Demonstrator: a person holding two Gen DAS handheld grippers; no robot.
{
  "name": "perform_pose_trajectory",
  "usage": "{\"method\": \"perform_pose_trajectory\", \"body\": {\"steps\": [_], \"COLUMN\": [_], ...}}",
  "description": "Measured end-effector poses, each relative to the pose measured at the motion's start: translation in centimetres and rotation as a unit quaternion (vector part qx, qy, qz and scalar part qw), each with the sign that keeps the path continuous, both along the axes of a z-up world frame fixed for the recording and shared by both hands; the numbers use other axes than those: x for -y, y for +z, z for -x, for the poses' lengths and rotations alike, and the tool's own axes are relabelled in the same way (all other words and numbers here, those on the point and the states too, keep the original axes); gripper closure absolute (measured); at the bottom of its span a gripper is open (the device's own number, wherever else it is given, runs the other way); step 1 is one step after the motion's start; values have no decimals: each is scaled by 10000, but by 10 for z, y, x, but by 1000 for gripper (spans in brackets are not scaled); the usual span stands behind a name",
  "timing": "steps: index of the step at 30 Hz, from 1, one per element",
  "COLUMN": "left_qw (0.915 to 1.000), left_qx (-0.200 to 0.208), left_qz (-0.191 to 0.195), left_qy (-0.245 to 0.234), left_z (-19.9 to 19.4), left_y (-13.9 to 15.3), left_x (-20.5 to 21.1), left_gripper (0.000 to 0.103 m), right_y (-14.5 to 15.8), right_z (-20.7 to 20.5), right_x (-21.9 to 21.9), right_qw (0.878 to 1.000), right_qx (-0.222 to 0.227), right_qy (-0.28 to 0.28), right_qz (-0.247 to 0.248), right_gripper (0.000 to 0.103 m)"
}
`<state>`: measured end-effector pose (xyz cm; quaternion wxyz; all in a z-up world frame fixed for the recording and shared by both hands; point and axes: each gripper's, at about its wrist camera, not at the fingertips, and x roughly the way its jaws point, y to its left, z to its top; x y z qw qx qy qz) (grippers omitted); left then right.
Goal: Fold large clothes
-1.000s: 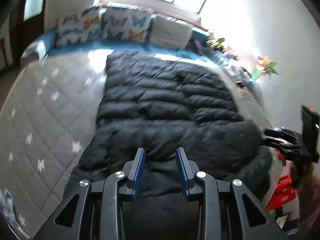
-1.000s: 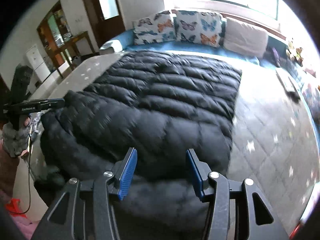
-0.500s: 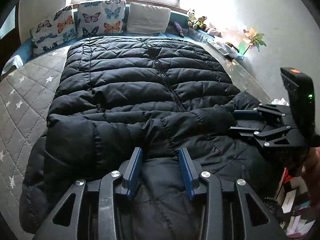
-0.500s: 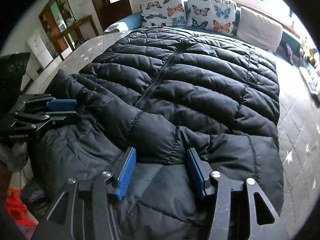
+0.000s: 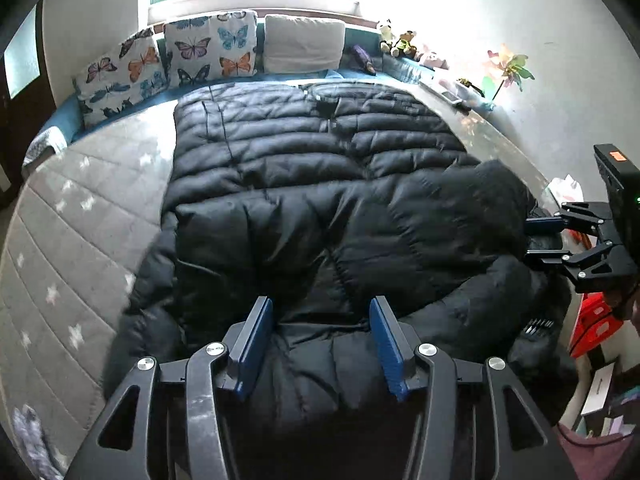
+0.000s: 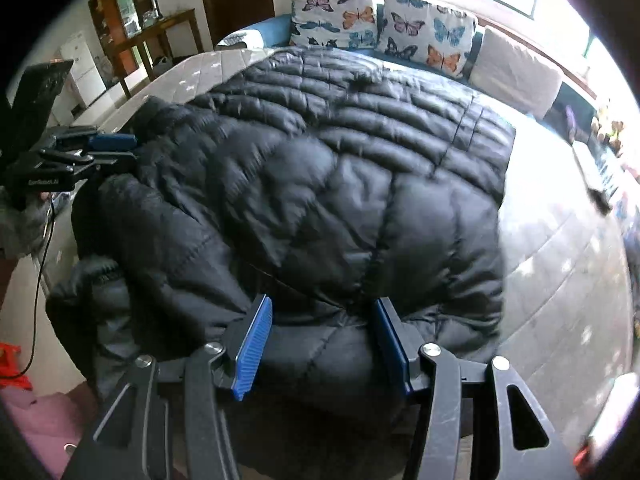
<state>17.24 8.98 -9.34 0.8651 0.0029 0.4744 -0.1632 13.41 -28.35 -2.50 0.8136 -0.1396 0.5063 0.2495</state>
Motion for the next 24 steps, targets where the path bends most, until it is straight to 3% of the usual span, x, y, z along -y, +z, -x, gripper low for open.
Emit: {"method": "perform_pose_trajectory", "body": {"steps": [4,7,10,15,18,24], "left_qw": [9999,9998,9997,9997,9994,9993], "left_qx": [-89,-141,-23,-123,-210,-132], "left_qz": [29,117,178,102,113,279], "left_qy": [67,92,147,196,232,198], "left_z": [-1,-1,5,2,5,43], "left_y": [-7,6,14,-3,7,37], "left_x": [0,-5,-14,-12,-12,-21], "left_gripper": [48,48,48,48,48,48], "right_y": [-17,0,14,-17,-4,33], "right_z": [1,-3,0,-6,-3,36], "right_x": [-3,-2,6,10,9,12], "right_qw": [9999,9999,9999,9999,10000,9963], "right_qx": [96,-19,151,1,46,583], "right_qy": [-3,60,48,-19,30,583], "right_qz": [26,81,-4,-136,1,247], "right_gripper": [45,45,45,44,44,44]}}
